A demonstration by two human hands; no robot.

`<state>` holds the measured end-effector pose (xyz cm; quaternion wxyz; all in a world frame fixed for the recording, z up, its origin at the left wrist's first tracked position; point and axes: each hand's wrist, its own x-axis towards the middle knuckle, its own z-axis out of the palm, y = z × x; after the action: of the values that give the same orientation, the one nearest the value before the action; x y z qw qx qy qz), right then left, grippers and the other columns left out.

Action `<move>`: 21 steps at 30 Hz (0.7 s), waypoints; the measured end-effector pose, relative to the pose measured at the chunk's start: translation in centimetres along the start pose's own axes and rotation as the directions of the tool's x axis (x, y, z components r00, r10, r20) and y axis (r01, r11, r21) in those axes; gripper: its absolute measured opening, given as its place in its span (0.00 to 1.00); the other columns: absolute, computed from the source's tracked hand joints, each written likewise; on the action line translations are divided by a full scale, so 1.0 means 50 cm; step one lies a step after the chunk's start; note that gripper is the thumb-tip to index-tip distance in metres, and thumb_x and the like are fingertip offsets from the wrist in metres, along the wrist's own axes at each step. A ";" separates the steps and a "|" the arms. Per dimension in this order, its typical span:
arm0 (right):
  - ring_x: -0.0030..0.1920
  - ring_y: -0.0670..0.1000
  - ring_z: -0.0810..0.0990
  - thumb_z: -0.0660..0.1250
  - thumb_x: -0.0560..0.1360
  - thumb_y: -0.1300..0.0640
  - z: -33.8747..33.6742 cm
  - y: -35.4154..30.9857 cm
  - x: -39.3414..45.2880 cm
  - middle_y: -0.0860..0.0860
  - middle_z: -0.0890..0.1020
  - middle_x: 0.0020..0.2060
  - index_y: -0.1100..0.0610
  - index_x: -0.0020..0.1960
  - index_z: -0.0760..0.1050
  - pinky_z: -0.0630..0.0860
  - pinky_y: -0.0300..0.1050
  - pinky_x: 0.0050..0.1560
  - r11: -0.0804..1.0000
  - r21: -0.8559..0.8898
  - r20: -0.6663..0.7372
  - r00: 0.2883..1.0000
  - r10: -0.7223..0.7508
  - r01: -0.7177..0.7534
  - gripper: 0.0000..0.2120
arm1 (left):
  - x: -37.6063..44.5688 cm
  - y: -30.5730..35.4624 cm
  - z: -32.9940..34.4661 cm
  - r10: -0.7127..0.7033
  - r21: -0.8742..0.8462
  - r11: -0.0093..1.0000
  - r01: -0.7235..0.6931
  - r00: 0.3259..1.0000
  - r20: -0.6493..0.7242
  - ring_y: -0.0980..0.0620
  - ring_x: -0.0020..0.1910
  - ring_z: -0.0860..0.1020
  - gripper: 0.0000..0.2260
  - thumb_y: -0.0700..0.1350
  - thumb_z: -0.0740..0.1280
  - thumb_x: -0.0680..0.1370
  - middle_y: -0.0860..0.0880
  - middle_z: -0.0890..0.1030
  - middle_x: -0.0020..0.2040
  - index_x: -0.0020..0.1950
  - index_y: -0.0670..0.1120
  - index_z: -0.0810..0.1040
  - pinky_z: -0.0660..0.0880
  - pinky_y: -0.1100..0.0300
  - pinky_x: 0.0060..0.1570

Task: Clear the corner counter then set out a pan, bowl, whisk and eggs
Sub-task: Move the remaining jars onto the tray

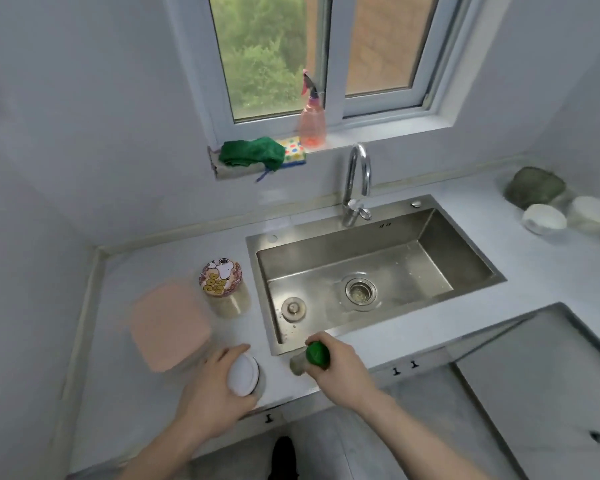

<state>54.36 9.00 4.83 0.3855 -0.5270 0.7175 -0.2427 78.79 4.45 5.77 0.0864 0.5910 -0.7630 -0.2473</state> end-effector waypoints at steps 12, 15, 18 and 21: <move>0.45 0.43 0.80 0.75 0.69 0.46 -0.334 0.264 -0.506 0.43 0.83 0.44 0.37 0.56 0.75 0.79 0.42 0.47 0.958 0.236 -0.522 0.810 0.268 -0.165 0.18 | -0.145 0.527 0.157 0.454 -0.164 0.885 -0.437 0.887 0.087 0.60 0.63 0.73 0.36 0.63 0.76 0.61 0.68 0.73 0.62 0.68 0.65 0.71 0.72 0.58 0.59; 0.38 0.45 0.80 0.75 0.68 0.47 -0.382 0.332 -0.637 0.47 0.83 0.37 0.35 0.54 0.74 0.79 0.46 0.44 0.929 0.309 -0.595 0.721 0.355 -0.203 0.18 | -0.206 0.644 0.227 0.579 -0.165 0.812 -0.559 0.806 0.124 0.60 0.64 0.73 0.37 0.61 0.76 0.61 0.68 0.72 0.63 0.70 0.64 0.71 0.73 0.58 0.61; 0.35 0.46 0.79 0.76 0.68 0.49 -0.420 0.398 -0.776 0.49 0.82 0.36 0.35 0.52 0.75 0.78 0.45 0.43 0.889 0.402 -0.665 0.597 0.449 -0.221 0.17 | -0.283 0.767 0.295 0.690 -0.156 0.722 -0.674 0.689 0.222 0.60 0.64 0.73 0.38 0.62 0.75 0.62 0.69 0.72 0.62 0.71 0.66 0.69 0.74 0.56 0.61; 0.35 0.47 0.79 0.77 0.69 0.50 -0.450 0.449 -0.885 0.51 0.83 0.36 0.36 0.52 0.76 0.76 0.38 0.39 0.853 0.469 -0.705 0.485 0.517 -0.229 0.17 | -0.332 0.870 0.347 0.748 -0.185 0.654 -0.734 0.590 0.304 0.59 0.64 0.73 0.39 0.62 0.74 0.61 0.69 0.72 0.61 0.72 0.66 0.68 0.74 0.56 0.61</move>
<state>29.90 56.75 14.23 0.1352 -0.1166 0.8617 -0.4749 38.83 32.68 14.32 0.0541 0.1635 -0.9363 -0.3062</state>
